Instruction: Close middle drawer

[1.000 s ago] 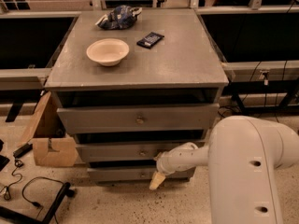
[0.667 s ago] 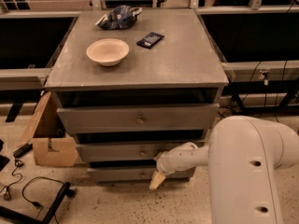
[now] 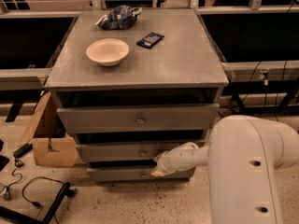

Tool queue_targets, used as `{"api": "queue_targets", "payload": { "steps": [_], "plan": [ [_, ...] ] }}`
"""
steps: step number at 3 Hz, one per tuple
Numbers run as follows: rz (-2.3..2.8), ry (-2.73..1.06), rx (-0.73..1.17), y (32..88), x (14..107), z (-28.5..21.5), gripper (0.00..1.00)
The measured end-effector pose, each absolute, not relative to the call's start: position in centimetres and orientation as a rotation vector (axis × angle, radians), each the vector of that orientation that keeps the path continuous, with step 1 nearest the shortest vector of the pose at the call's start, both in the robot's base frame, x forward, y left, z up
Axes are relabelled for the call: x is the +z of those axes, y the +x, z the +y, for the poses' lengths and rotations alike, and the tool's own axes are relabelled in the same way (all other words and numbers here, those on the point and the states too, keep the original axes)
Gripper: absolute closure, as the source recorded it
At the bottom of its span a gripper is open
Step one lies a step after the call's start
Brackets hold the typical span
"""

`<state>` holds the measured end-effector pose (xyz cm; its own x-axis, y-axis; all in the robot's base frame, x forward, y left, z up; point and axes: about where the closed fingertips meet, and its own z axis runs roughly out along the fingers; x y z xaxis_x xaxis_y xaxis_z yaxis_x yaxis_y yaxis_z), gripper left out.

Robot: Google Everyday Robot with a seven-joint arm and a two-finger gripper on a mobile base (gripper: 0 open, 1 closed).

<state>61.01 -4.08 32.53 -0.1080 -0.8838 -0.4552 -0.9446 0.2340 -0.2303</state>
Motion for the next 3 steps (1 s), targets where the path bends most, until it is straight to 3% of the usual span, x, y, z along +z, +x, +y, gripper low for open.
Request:
{"api": "queue_targets", "payload": {
  "steps": [2,3],
  "plan": [
    [2.016,-1.732,0.187,56.6,33.1,-5.2,0.97],
    [2.017,-1.732,0.187,56.6,33.1,-5.2,1.00]
  ]
}}
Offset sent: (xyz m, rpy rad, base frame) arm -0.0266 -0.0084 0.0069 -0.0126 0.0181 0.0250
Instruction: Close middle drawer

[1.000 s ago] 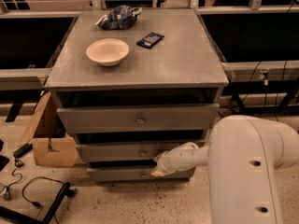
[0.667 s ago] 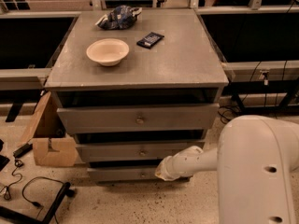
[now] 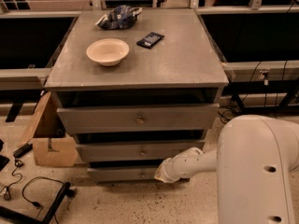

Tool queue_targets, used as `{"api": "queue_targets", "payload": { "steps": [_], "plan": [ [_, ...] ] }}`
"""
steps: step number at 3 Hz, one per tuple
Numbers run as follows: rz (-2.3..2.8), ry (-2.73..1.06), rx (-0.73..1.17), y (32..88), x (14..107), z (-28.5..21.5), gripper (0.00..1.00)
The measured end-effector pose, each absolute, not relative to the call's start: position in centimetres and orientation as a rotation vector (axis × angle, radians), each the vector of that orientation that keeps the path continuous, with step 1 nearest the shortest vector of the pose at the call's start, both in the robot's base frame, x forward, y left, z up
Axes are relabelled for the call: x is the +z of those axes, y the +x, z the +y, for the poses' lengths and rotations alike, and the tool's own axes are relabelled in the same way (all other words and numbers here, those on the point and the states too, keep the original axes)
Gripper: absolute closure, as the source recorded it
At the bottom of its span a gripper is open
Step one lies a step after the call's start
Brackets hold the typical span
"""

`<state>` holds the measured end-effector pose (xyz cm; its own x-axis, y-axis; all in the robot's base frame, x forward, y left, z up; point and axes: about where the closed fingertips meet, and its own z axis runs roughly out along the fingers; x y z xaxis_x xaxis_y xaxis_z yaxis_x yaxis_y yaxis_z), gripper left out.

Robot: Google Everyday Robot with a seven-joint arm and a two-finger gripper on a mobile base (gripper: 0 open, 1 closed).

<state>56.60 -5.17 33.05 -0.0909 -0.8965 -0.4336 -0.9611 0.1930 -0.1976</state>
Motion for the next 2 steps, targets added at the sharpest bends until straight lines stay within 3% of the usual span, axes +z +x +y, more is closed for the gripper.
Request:
{"api": "queue_targets", "payload": {
  "steps": [2],
  "plan": [
    [2.071,-1.730,0.199,53.8,33.2,-6.2,1.00]
  ]
}}
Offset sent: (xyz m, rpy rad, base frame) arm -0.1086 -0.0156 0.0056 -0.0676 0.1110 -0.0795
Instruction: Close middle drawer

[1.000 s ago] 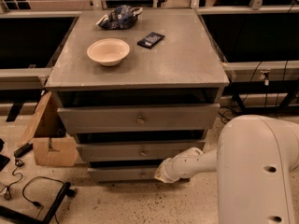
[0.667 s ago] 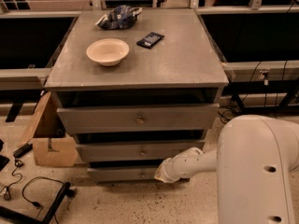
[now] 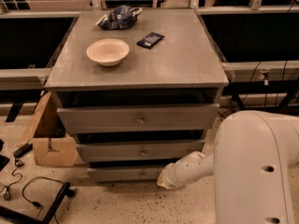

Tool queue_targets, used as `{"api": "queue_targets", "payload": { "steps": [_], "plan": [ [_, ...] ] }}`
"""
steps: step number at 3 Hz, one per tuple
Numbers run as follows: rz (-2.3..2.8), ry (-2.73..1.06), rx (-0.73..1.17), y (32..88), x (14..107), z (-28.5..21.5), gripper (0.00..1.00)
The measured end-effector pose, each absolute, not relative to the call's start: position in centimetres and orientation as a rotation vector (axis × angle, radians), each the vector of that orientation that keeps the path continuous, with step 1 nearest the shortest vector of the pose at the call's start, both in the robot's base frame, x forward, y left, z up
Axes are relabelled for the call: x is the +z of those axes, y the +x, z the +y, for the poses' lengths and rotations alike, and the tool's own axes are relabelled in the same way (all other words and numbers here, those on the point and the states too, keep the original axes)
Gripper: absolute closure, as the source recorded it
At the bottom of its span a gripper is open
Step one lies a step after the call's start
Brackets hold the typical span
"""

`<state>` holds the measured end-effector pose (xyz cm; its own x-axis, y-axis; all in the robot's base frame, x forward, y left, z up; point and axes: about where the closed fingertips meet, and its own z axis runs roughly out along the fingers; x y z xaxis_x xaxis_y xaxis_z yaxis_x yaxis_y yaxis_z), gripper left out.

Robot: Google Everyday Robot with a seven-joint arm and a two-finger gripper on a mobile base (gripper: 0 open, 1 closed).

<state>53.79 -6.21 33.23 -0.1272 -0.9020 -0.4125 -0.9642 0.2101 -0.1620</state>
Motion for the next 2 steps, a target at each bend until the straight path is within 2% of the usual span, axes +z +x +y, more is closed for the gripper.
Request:
{"api": "queue_targets", "payload": {
  "steps": [1,2],
  "plan": [
    [2.168,-1.672,0.159,51.8,36.1,-7.9,1.00],
    [2.223,-1.509,0.057,52.9,42.4,-9.1,1.00]
  ]
}}
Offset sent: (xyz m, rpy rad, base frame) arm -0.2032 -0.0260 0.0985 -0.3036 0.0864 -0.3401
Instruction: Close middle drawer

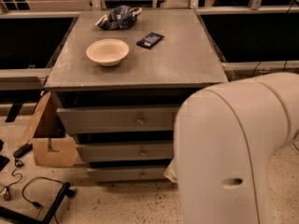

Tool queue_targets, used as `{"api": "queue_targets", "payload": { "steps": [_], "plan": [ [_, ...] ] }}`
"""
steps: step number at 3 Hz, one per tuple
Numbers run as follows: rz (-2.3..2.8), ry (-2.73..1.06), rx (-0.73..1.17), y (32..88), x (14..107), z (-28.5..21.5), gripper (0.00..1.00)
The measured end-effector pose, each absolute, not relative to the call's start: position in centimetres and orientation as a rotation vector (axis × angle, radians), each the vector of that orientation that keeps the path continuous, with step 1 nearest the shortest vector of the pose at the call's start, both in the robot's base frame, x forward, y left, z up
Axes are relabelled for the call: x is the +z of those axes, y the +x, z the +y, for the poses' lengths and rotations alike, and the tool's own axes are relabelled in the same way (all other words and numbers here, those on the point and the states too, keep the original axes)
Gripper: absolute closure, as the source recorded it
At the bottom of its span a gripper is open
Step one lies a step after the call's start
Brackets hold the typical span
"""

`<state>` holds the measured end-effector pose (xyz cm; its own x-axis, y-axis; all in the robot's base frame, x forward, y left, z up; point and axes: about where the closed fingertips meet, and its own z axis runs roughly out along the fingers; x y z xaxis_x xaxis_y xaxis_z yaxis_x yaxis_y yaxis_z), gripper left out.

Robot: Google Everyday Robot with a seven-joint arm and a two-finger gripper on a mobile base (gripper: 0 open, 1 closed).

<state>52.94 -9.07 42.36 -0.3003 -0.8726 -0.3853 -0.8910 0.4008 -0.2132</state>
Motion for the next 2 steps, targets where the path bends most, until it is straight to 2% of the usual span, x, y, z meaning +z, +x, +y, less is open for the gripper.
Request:
{"api": "queue_targets", "payload": {
  "steps": [2],
  "plan": [
    [2.110,-1.314,-0.204,53.8,51.6,-11.6,1.00]
  ]
}}
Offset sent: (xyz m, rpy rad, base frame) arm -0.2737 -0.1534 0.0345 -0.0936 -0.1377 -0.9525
